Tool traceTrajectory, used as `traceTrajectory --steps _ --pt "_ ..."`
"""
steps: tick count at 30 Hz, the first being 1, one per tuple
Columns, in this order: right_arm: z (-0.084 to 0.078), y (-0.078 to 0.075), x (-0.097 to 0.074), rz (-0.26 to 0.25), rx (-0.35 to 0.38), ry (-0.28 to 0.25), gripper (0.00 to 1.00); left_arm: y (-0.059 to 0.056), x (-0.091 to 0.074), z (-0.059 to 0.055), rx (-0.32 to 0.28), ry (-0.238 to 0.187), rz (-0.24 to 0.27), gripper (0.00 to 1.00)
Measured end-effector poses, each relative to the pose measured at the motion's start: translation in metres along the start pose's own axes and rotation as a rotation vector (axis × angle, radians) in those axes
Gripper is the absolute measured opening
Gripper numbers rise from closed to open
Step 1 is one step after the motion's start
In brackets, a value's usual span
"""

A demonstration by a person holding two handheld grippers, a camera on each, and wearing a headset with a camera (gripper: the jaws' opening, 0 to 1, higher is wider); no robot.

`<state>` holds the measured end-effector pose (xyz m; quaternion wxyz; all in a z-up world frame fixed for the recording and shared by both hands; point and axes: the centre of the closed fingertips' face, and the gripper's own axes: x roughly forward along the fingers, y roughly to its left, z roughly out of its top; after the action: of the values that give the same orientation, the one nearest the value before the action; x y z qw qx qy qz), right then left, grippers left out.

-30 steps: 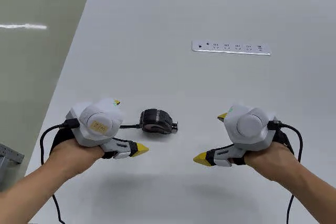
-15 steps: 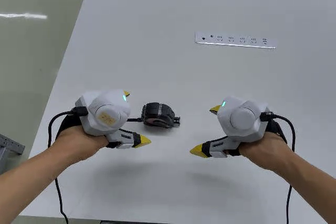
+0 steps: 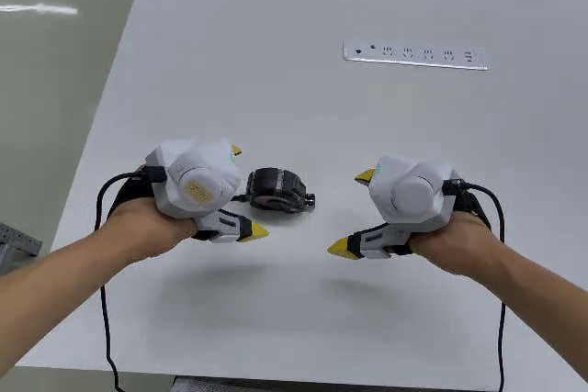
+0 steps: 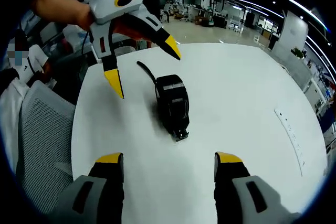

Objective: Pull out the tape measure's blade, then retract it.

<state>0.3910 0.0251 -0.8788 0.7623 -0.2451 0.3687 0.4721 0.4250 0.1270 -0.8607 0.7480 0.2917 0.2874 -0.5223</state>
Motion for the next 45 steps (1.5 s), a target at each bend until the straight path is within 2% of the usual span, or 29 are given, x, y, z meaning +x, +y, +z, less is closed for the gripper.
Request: traceTrajectory --steps 7,8,16,30,45 --pt "0.000 -0.001 0.004 0.006 -0.011 0.003 0.69 0.000 0.002 0.001 0.008 -0.001 -0.007 0.70" --pt "0.002 -0.002 0.012 0.023 -0.054 0.003 0.69 0.003 0.009 0.003 0.039 -0.002 -0.021 0.70" --pt "0.001 -0.004 0.021 0.043 -0.081 0.015 0.67 0.005 0.018 0.005 0.078 0.001 -0.045 0.67" --pt "0.000 -0.008 0.035 0.063 -0.129 0.023 0.61 0.001 0.032 0.011 0.153 0.010 -0.100 0.62" --pt "0.001 -0.010 0.054 0.094 -0.173 0.026 0.54 0.000 0.048 0.006 0.210 0.029 -0.147 0.56"
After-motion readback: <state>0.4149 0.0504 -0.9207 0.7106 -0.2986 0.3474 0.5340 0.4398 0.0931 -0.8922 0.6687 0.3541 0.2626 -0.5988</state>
